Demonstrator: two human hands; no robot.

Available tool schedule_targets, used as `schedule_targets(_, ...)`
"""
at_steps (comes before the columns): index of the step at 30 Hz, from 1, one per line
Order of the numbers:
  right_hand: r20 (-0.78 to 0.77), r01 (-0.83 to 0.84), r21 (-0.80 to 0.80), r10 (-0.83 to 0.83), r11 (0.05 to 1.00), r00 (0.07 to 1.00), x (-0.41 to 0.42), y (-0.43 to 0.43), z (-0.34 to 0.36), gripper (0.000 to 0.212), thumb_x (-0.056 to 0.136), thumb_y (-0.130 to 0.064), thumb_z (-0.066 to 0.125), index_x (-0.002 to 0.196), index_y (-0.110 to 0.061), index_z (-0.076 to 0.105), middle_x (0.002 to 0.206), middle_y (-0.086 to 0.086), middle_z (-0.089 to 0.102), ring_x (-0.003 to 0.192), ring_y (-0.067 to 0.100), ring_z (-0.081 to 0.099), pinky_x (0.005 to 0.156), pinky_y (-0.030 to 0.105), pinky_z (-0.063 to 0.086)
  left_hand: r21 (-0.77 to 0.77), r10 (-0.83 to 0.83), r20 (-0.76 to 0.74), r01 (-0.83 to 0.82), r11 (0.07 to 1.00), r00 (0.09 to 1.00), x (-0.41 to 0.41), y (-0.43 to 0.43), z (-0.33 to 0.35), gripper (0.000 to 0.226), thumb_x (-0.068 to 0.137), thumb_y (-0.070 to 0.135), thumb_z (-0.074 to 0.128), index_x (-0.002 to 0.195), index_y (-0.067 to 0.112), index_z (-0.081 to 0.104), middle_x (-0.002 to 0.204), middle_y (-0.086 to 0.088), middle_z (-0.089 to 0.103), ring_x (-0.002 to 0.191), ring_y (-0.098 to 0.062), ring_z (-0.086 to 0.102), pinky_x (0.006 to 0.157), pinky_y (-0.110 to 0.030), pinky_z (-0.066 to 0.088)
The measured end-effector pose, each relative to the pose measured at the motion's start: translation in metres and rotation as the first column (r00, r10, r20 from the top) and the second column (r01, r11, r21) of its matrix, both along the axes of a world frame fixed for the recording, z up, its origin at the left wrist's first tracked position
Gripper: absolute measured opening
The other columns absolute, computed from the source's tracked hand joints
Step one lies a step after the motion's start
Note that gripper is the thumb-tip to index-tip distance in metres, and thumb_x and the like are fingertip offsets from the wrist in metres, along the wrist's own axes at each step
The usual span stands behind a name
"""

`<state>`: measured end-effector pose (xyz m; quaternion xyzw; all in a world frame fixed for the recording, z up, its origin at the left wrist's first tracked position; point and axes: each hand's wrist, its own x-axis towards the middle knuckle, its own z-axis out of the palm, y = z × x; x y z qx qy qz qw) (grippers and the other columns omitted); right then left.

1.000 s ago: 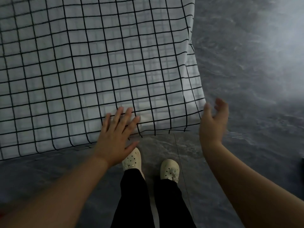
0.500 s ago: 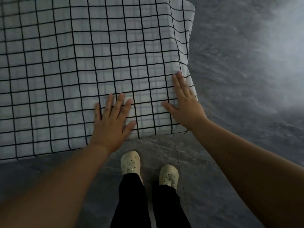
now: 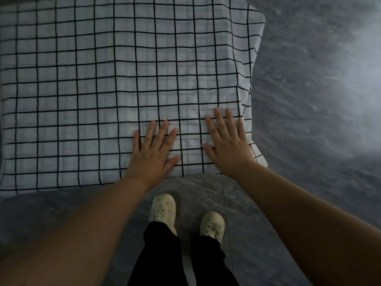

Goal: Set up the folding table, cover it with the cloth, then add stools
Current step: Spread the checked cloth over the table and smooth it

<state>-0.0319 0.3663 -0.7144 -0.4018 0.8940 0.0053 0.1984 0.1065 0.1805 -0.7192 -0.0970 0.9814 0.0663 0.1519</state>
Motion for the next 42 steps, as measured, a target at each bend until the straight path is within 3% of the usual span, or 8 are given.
schedule_targets(7,-0.025,0.009,0.026,-0.008,1.0,1.0,-0.001,0.003,0.006,0.07,0.092,-0.057,0.009,0.15,-0.022,-0.008,0.157,0.006,-0.014,0.143,0.026,-0.019,0.117,0.049,-0.005,-0.005,0.255,-0.069,-0.256,0.967,0.965,0.043,-0.062,0.015,0.072,0.091,0.058,0.018,0.15,0.022,0.0,0.158,-0.003,-0.009,0.144,-0.022,-0.011,0.113,-0.048,-0.012)
schedule_targets(13,-0.032,0.073,-0.087,-0.076,0.994,0.997,0.048,-0.049,0.028,0.067,0.094,-0.026,0.043,0.15,-0.013,0.009,0.158,0.015,-0.002,0.144,0.027,-0.01,0.116,0.046,0.0,-0.036,0.449,0.016,-0.449,0.893,0.893,0.109,-0.157,0.02,0.073,0.089,0.061,0.015,0.15,0.024,-0.002,0.158,-0.002,-0.012,0.144,-0.025,-0.012,0.112,-0.056,-0.006)
schedule_targets(20,0.071,-0.13,-0.118,0.139,0.984,0.988,0.159,-0.202,0.022,0.069,0.091,-0.051,0.032,0.15,-0.021,0.013,0.159,0.012,0.005,0.145,0.03,-0.002,0.116,0.052,0.006,0.063,0.577,0.144,-0.59,0.805,0.804,0.191,-0.219,0.022,0.079,0.081,0.069,0.014,0.148,0.033,-0.008,0.156,0.0,-0.021,0.144,-0.027,-0.014,0.112,-0.059,0.005)
schedule_targets(25,0.008,-0.123,0.05,0.123,0.991,0.992,0.222,-0.266,0.01,0.082,0.086,-0.068,0.023,0.151,-0.022,0.003,0.159,0.012,-0.005,0.144,0.036,-0.012,0.112,0.061,-0.004,0.39,0.56,0.197,-0.589,0.708,0.805,0.224,-0.239,0.013,0.078,0.083,0.067,0.029,0.137,0.044,-0.023,0.158,0.003,-0.013,0.13,-0.03,0.04,0.101,-0.051,0.039)
schedule_targets(27,-0.017,-0.112,0.076,0.114,0.991,0.993,0.232,-0.269,0.007,0.083,0.086,-0.069,0.021,0.152,-0.02,0.005,0.159,0.014,-0.004,0.144,0.038,-0.01,0.111,0.063,-0.001,0.447,0.578,0.199,-0.598,0.666,0.792,0.228,-0.238,0.012,0.082,0.088,0.058,0.041,0.14,0.041,-0.021,0.159,0.002,-0.006,0.133,-0.025,0.038,0.103,-0.047,0.038)
schedule_targets(33,-0.042,-0.162,0.091,0.166,0.983,0.985,0.23,-0.268,0.007,0.085,0.086,-0.071,0.019,0.152,-0.019,0.003,0.158,0.015,-0.007,0.143,0.038,-0.011,0.11,0.065,0.004,0.639,0.821,0.329,-0.75,0.17,0.466,0.242,-0.258,0.01,0.098,0.074,0.073,0.042,0.146,0.036,-0.013,0.158,0.001,0.011,0.139,-0.02,0.027,0.113,-0.042,0.026)
schedule_targets(39,-0.03,-0.155,0.057,0.157,0.986,0.987,0.232,-0.267,0.005,0.086,0.086,-0.07,0.024,0.151,-0.018,0.005,0.158,0.016,-0.004,0.143,0.038,-0.011,0.11,0.065,0.001,0.559,0.759,0.553,-0.828,-0.032,0.344,0.233,-0.276,0.004,0.074,0.086,0.07,0.025,0.148,0.029,0.022,0.149,-0.002,0.036,0.134,-0.024,0.037,0.107,-0.039,0.028)
schedule_targets(42,-0.005,-0.151,0.056,0.152,0.987,0.988,0.231,-0.267,0.007,0.085,0.087,-0.071,0.021,0.152,-0.019,0.002,0.158,0.014,-0.006,0.143,0.037,-0.014,0.11,0.064,0.001,0.597,0.762,0.544,-0.801,-0.055,0.353,0.233,-0.278,0.008,0.063,0.084,0.069,0.039,0.123,0.023,0.057,0.119,0.002,0.061,0.105,-0.014,0.057,0.088,-0.031,0.045)
